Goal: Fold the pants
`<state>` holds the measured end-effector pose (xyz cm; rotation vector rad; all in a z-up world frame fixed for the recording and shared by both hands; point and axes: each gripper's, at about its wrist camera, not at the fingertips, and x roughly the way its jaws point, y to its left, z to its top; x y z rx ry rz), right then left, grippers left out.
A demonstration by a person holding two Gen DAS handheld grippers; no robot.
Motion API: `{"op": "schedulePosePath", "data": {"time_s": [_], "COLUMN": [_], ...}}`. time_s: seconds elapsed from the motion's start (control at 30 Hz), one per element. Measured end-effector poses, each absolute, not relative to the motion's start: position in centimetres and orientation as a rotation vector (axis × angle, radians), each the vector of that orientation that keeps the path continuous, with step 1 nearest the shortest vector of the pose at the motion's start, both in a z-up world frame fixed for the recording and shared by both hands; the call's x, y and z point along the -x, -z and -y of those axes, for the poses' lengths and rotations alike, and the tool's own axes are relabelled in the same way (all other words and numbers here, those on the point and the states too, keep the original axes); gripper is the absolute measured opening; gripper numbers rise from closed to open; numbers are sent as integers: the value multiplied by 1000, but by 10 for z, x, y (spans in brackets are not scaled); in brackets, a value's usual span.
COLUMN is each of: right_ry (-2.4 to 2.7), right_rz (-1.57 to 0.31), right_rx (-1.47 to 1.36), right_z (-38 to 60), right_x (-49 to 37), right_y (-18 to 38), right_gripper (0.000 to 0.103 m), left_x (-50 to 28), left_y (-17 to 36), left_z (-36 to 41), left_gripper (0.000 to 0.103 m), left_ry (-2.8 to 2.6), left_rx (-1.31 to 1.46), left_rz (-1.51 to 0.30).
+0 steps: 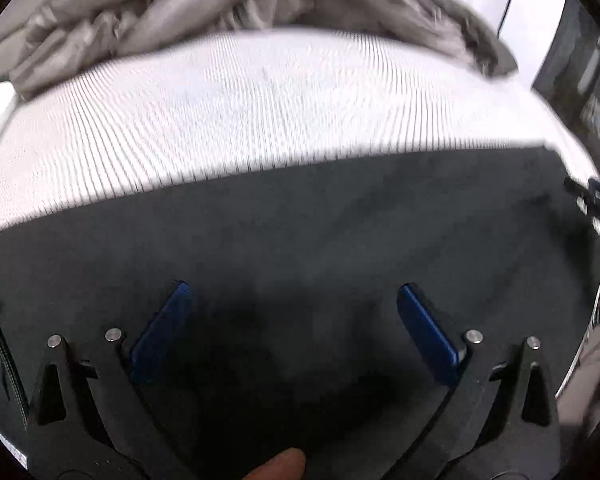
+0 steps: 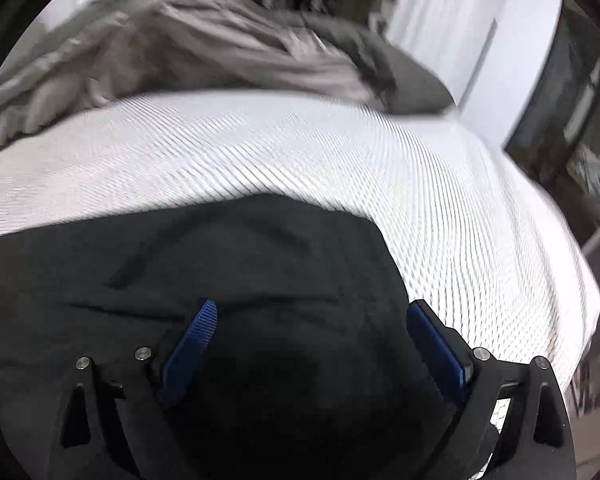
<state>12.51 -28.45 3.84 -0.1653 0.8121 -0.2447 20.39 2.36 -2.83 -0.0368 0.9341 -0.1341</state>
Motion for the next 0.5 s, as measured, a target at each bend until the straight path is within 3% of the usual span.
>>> {"op": "schedulePosePath", "data": {"time_s": [0.17,0.3,0.5], "right_ry": [-6,-125,318], "right_rz": [-852,-947,-932], "right_rx": [158,369,225], "right_z": [229,165,282], "right_x": [-158,-177,-176], "right_y": [-28,5,2], "right_gripper": [98,97,97], "left_x": [-223,-233,-230], "left_y": [48,70,69], "left_z": [-8,-10,-19], "left_gripper": [102,103,103], "left_ry": [84,88,127], "left_rx": [-41,-17,9], "left_rz": [-947,-1003,-991]}}
